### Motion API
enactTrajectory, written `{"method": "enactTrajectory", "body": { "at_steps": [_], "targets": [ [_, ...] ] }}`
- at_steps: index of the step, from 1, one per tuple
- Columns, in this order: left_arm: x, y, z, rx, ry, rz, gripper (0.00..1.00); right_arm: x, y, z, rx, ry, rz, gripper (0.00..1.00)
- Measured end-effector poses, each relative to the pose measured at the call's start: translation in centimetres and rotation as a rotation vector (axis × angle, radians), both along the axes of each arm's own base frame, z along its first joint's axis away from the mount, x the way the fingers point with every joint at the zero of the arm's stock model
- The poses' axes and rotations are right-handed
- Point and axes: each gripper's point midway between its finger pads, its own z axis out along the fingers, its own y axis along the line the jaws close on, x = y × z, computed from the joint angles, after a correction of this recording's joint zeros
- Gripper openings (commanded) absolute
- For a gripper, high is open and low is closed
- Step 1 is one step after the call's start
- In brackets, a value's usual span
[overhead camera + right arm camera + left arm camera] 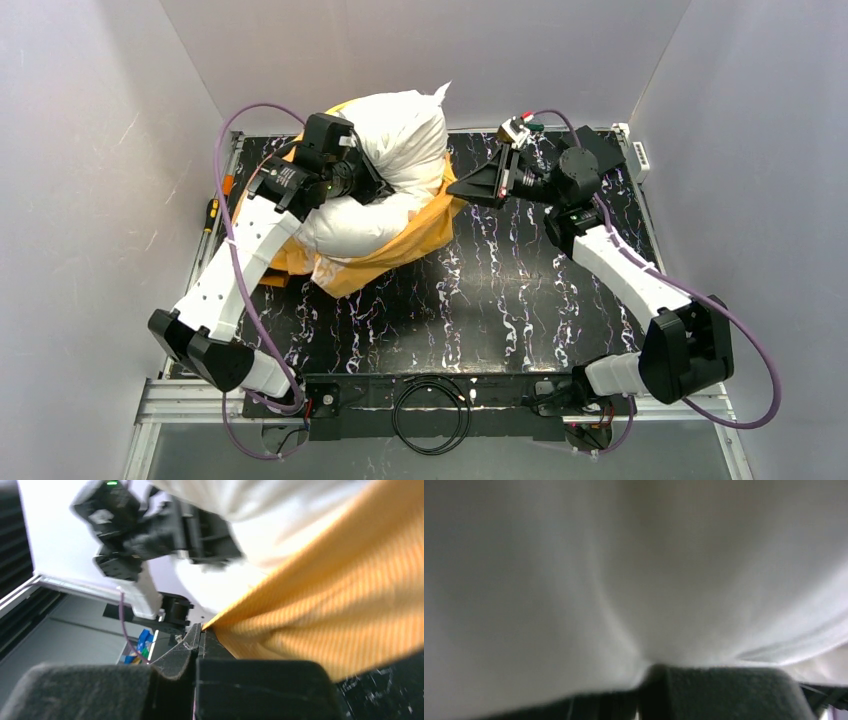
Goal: Put the pillow into the pillowcase
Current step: Stuff the pillow into the pillowcase.
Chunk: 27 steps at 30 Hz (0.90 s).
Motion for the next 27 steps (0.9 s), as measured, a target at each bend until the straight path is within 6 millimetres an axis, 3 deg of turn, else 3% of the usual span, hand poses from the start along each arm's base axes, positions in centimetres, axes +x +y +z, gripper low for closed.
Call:
{"method": "enactTrajectory", "body": {
  "at_steps": [4, 8, 13, 18, 22, 24, 27],
  "targets": [
    [0.4, -0.1, -2.5, 0.050, 0.041, -0.026, 0.00, 0.6, 0.3, 3.6, 0.091, -0.061, 0.042, 0.01],
    [1.4, -0.6, -5.1, 0.090, 0.065, -0.053, 0.00, 2.7, 1.5, 4.9, 0.112, -0.060, 0.102, 0.01],
    [2.0, -1.6, -7.2, 0.162, 0.056, -0.097, 0.00, 3.2, 3.2, 4.7, 0.102, -0.049, 0.159, 0.01],
    [0.5, -3.0, -8.7, 0.260, 0.042, -0.159, 0.00, 2.7, 5.8, 4.1, 0.091, -0.059, 0.228, 0.01],
    [-0.6, -2.9, -8.6, 0.283, 0.017, -0.210, 0.00, 2.8, 6.3, 2.5, 0.043, -0.054, 0.232, 0.01],
    [-1.5, -2.7, -7.9, 0.278, -0.008, -0.265, 0.13, 2.9, 6.4, 1.4, -0.004, -0.046, 0.202, 0.01],
    [-3.5, -2.4, -6.1, 0.272, -0.058, -0.386, 0.40, 1.8, 6.0, 0.6, -0.067, -0.072, 0.151, 0.01]
  ]
}}
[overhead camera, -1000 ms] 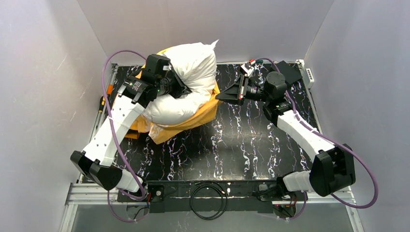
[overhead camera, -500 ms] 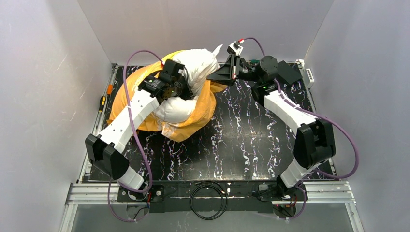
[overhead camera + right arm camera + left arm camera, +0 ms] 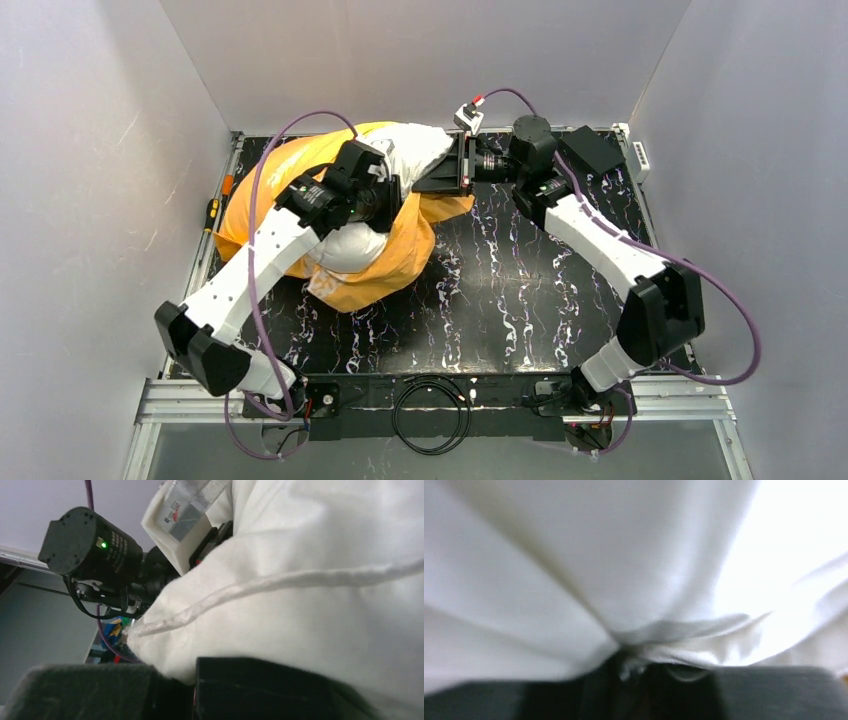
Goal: Put the pillow into the pillowcase
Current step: Stuff the pillow into the pillowcase.
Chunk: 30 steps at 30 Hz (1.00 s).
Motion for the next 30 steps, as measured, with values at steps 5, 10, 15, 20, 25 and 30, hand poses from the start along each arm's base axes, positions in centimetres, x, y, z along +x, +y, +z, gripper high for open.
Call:
{"method": "enactTrajectory", "body": {
  "at_steps": [5, 10, 15, 20, 25, 30],
  "targets": [
    [-2.3, -0.1, 4.8, -0.057, -0.100, -0.173, 0.60, -2.0, -0.3, 0.5, -0.033, -0.099, -0.012, 0.01],
    [-2.2, 0.9, 8.4, -0.046, -0.208, -0.189, 0.61, -2.5, -0.2, 0.7, -0.029, -0.149, -0.006, 0.01],
    [-2.8, 2.3, 11.3, -0.030, -0.285, -0.148, 0.53, -0.3, -0.7, 0.6, -0.032, -0.172, -0.092, 0.01],
    [-2.4, 3.8, 13.9, -0.012, -0.369, -0.113, 0.52, -0.2, -0.9, 2.5, 0.032, -0.221, -0.102, 0.01],
    [-1.3, 1.3, 18.4, -0.102, -0.449, -0.205, 0.54, -0.4, -1.4, 3.2, 0.044, -0.234, -0.109, 0.01],
    [1.4, -2.8, 23.4, -0.262, -0.589, -0.269, 0.53, 0.1, -1.6, 2.9, 0.033, -0.220, -0.126, 0.01]
  ]
}}
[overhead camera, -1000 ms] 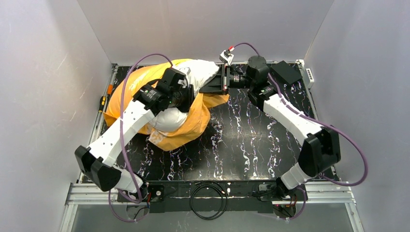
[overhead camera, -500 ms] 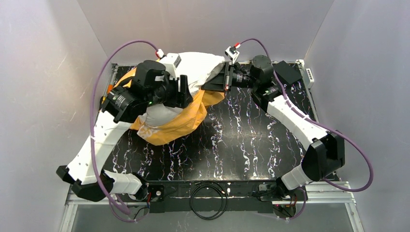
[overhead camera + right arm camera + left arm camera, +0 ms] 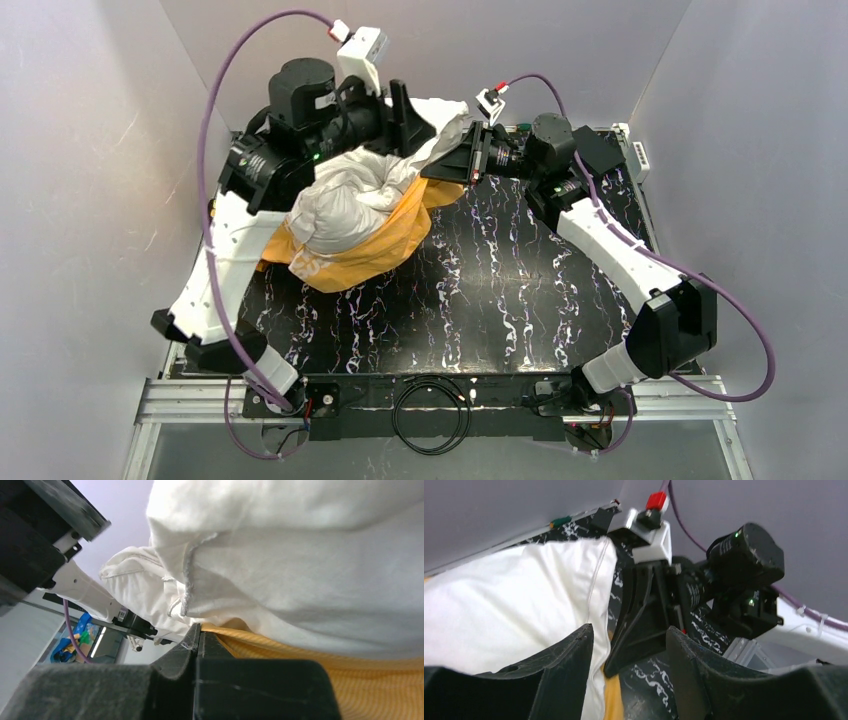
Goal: Put the pillow into the pillowcase
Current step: Stuff the pillow into the pillowcase.
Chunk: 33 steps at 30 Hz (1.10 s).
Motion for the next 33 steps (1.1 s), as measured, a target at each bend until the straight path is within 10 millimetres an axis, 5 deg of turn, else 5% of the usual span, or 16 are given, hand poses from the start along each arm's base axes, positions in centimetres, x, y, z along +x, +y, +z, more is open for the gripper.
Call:
{"method": "enactTrajectory", "body": {
  "at_steps": [5, 9, 11, 13, 21, 28, 33],
  "targets": [
    [4.2, -4.3, -0.4, -0.066, -0.014, -0.041, 0.52, 0.1, -0.1, -0.3, -0.009, 0.012, -0.016, 0.01],
    [8.0, -6.1, -6.6, 0.024, 0.101, 0.011, 0.45, 0.2, -0.5, -0.4, -0.030, 0.017, -0.046, 0.01],
    [9.4, -5.8, -10.6, 0.102, 0.173, 0.060, 0.25, 0.1, -1.1, -0.6, -0.047, 0.021, -0.078, 0.01],
    [9.8, -4.7, -13.8, 0.171, 0.238, 0.114, 0.14, 0.1, -2.5, -1.5, -0.073, 0.054, -0.124, 0.01],
    [7.3, 2.5, -20.8, 0.214, 0.421, 0.199, 0.00, -0.6, -8.7, -5.0, -0.140, 0.199, -0.257, 0.01],
    [3.9, 3.7, -22.7, 0.251, 0.394, 0.116, 0.00, -1.8, -8.6, -5.0, -0.130, 0.226, -0.201, 0.01],
    [2.2, 2.1, -24.6, 0.310, 0.366, 0.036, 0.00, -1.0, -8.1, -4.7, -0.077, 0.269, -0.154, 0.01]
  ]
}}
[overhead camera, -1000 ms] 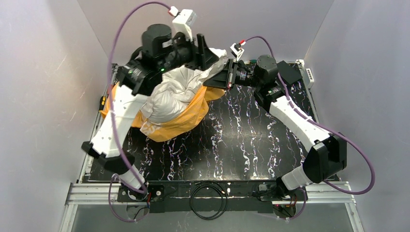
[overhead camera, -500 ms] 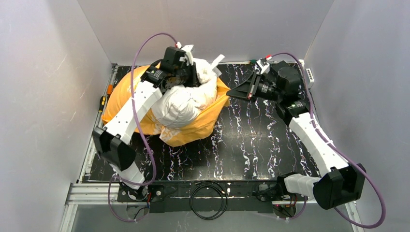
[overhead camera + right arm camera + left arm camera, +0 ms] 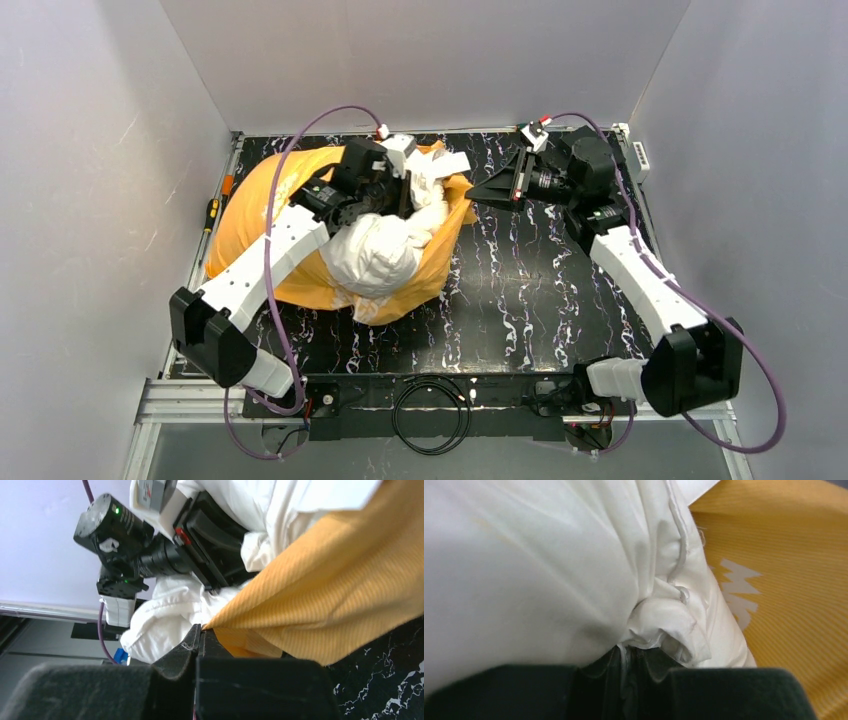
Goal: Put the pillow into the pillowcase
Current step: Stuff the pillow into the pillowcase.
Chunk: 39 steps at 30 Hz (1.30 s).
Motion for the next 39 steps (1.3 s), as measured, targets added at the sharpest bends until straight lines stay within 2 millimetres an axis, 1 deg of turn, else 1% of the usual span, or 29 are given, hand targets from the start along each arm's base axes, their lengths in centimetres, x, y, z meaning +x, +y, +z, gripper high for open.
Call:
{"method": "enactTrajectory", "body": {
  "at_steps": [3, 4, 6, 7, 9, 14, 15, 16, 17, 18, 19, 20, 21, 22, 24, 26, 27, 28, 29, 31, 32, 33, 34, 36, 38, 39],
  "targets": [
    [-0.6, -1.5, -1.3, 0.054, -0.016, -0.022, 0.00, 1.0, 0.5, -0.3, 0.037, 0.032, 0.042, 0.01],
    [-0.6, -1.6, -1.8, 0.075, -0.022, -0.011, 0.00, 1.3, 0.5, -0.5, 0.042, 0.044, 0.053, 0.01],
    [-0.4, -1.1, -2.8, 0.110, -0.032, 0.028, 0.00, 1.5, 0.1, -0.9, 0.043, 0.075, 0.061, 0.01],
    [-0.3, -0.6, -3.1, 0.123, -0.040, 0.053, 0.00, 1.6, -0.2, -0.9, 0.044, 0.081, 0.060, 0.01],
    [0.1, 0.7, -3.0, 0.138, -0.069, 0.107, 0.00, 1.8, -1.1, -0.5, 0.049, 0.074, 0.050, 0.01],
    [1.7, 4.9, -0.4, 0.121, -0.122, 0.243, 0.00, 2.5, -3.5, 0.7, 0.063, 0.045, -0.014, 0.01],
    [1.7, 5.8, -0.1, 0.132, -0.114, 0.259, 0.00, 2.8, -4.2, 1.8, 0.074, 0.015, -0.049, 0.01],
    [1.0, 6.9, -0.8, 0.169, -0.078, 0.266, 0.00, 3.6, -5.7, 2.5, 0.077, -0.017, -0.108, 0.01],
    [-0.2, 8.2, -2.0, 0.226, -0.019, 0.269, 0.00, 4.1, -7.4, 4.0, 0.072, -0.078, -0.180, 0.01],
    [-1.5, 9.4, -3.6, 0.286, 0.047, 0.269, 0.00, 4.3, -9.0, 5.2, 0.057, -0.136, -0.250, 0.01],
    [-3.0, 10.9, -5.6, 0.363, 0.133, 0.273, 0.00, 4.0, -10.2, 6.3, 0.035, -0.190, -0.307, 0.01],
    [-4.6, 12.4, -7.5, 0.440, 0.222, 0.274, 0.00, 3.4, -10.9, 7.1, 0.010, -0.237, -0.343, 0.01],
    [-6.0, 13.6, -9.0, 0.508, 0.300, 0.277, 0.00, 2.8, -11.2, 7.5, -0.011, -0.268, -0.359, 0.01],
    [-7.0, 14.6, -10.2, 0.559, 0.363, 0.281, 0.00, 2.0, -11.2, 7.7, -0.033, -0.297, -0.368, 0.01],
    [-7.8, 15.1, -11.0, 0.589, 0.418, 0.284, 0.00, 1.1, -11.2, 7.2, -0.069, -0.314, -0.367, 0.01],
    [-7.8, 14.8, -10.8, 0.574, 0.423, 0.283, 0.00, 1.2, -11.2, 5.9, -0.113, -0.296, -0.359, 0.02],
    [-7.8, 14.6, -10.5, 0.564, 0.425, 0.284, 0.00, 1.5, -11.2, 4.9, -0.138, -0.271, -0.355, 0.06],
    [-7.8, 14.5, -10.3, 0.556, 0.425, 0.284, 0.00, 1.8, -11.1, 3.8, -0.165, -0.245, -0.345, 0.08],
    [-7.7, 14.3, -9.9, 0.546, 0.427, 0.282, 0.00, 2.3, -11.0, 2.3, -0.195, -0.207, -0.339, 0.14],
    [-7.6, 13.8, -9.0, 0.524, 0.427, 0.277, 0.00, 2.8, -10.2, -0.7, -0.243, -0.120, -0.306, 0.33],
    [-7.5, 13.6, -8.5, 0.513, 0.426, 0.273, 0.00, 2.7, -9.4, -2.5, -0.270, -0.078, -0.282, 0.42],
    [-7.3, 13.2, -8.0, 0.498, 0.424, 0.267, 0.00, 2.0, -8.1, -4.5, -0.301, -0.035, -0.239, 0.51],
    [-7.2, 12.9, -7.5, 0.483, 0.425, 0.261, 0.00, 1.3, -7.0, -5.9, -0.315, 0.001, -0.201, 0.59],
    [-6.9, 12.2, -6.5, 0.450, 0.424, 0.248, 0.00, -1.0, -4.2, -9.1, -0.358, 0.053, -0.107, 0.71],
    [-6.6, 11.4, -5.4, 0.407, 0.423, 0.236, 0.00, -3.3, -1.8, -12.0, -0.398, 0.105, -0.026, 0.80],
    [-6.6, 11.0, -4.8, 0.383, 0.424, 0.232, 0.00, -4.3, -0.7, -13.5, -0.415, 0.126, 0.012, 0.82]
  ]
}}
